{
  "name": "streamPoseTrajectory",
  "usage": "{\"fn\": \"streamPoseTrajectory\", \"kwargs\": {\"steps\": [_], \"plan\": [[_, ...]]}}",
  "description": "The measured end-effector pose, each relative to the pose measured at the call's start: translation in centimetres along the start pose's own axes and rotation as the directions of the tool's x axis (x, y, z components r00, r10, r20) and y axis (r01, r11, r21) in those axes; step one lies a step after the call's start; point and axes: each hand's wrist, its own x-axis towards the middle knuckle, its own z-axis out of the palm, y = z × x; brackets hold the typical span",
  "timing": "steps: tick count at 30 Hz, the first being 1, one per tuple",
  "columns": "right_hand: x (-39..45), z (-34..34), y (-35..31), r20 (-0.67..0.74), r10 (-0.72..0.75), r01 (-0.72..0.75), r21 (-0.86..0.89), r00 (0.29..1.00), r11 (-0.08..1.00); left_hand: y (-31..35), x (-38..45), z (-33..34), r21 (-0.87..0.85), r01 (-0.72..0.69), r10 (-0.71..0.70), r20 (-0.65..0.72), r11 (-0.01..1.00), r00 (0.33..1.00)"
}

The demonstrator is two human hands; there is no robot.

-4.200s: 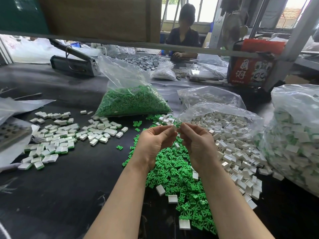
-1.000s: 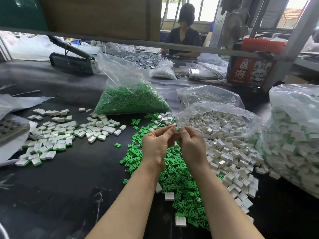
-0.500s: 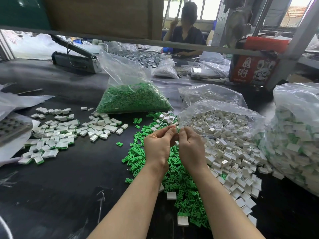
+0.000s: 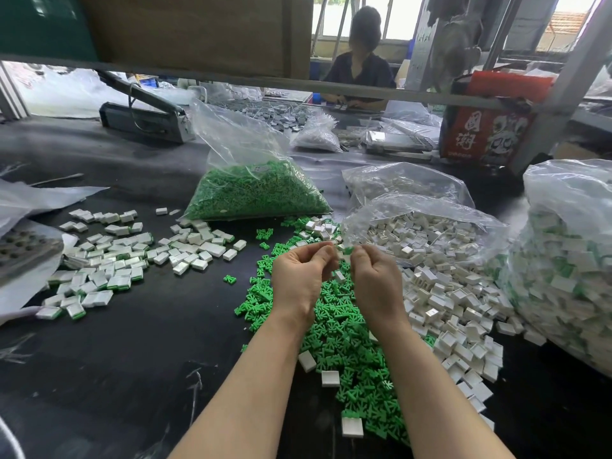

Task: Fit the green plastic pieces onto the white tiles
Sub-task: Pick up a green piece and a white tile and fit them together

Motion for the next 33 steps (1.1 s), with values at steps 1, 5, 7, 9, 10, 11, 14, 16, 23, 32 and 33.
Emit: {"fn": "streamPoseTrajectory", "kwargs": {"steps": [1,5,7,9,10,11,14,16,23,32,33], "plan": [[0.1,-0.3,0.0,-0.034,0.02,-0.019,0.026,0.999,0.999,0.1,0.2,-0.2,-0.006,0.01,-0.01,-0.034,1.0,0.999],[0.4,-0.9,0.3,-0.052,0.05,-0.044,0.1,0.997,0.994,0.4,0.3,-0.5,-0.064,0.057,-0.06,-0.045,0.996,0.997],[0.3,-0.5,0.1,-0.013,0.036,-0.035,0.103,0.999,0.994,0.4,0.0,-0.2,-0.069,0.07,-0.071,-0.013,0.995,0.997],[0.2,-0.2,0.1,0.015,0.01,-0.011,0.082,1.0,0.997,0.4,-0.1,0.0,-0.07,0.074,-0.073,0.006,0.995,0.997],[0.3,-0.1,0.1,0.022,-0.004,0.002,0.073,1.0,0.997,0.4,-0.1,0.0,-0.071,0.074,-0.073,0.011,0.995,0.997],[0.3,-0.1,0.1,0.027,-0.014,0.013,0.07,1.0,0.997,0.5,-0.1,0.0,-0.072,0.074,-0.073,0.015,0.995,0.997],[0.2,0.0,0.2,0.04,-0.034,0.031,0.079,0.999,0.996,0.5,-0.3,0.2,-0.054,0.069,-0.066,0.052,0.996,0.996],[0.2,0.0,0.1,0.055,-0.041,0.037,0.075,0.998,0.997,0.5,-0.4,0.4,-0.036,0.069,-0.066,0.075,0.997,0.995],[0.2,0.0,0.3,0.053,-0.038,0.033,0.089,0.998,0.995,0.6,-0.4,0.2,-0.032,0.061,-0.058,0.096,0.998,0.994],[0.2,0.2,0.6,0.104,-0.042,0.035,0.072,0.994,0.997,0.6,-0.5,0.1,-0.038,0.021,-0.017,0.095,0.999,0.995],[0.2,0.2,0.6,0.111,-0.041,0.033,0.07,0.993,0.997,0.5,-0.5,0.1,-0.045,0.017,-0.013,0.087,0.999,0.996]]}}
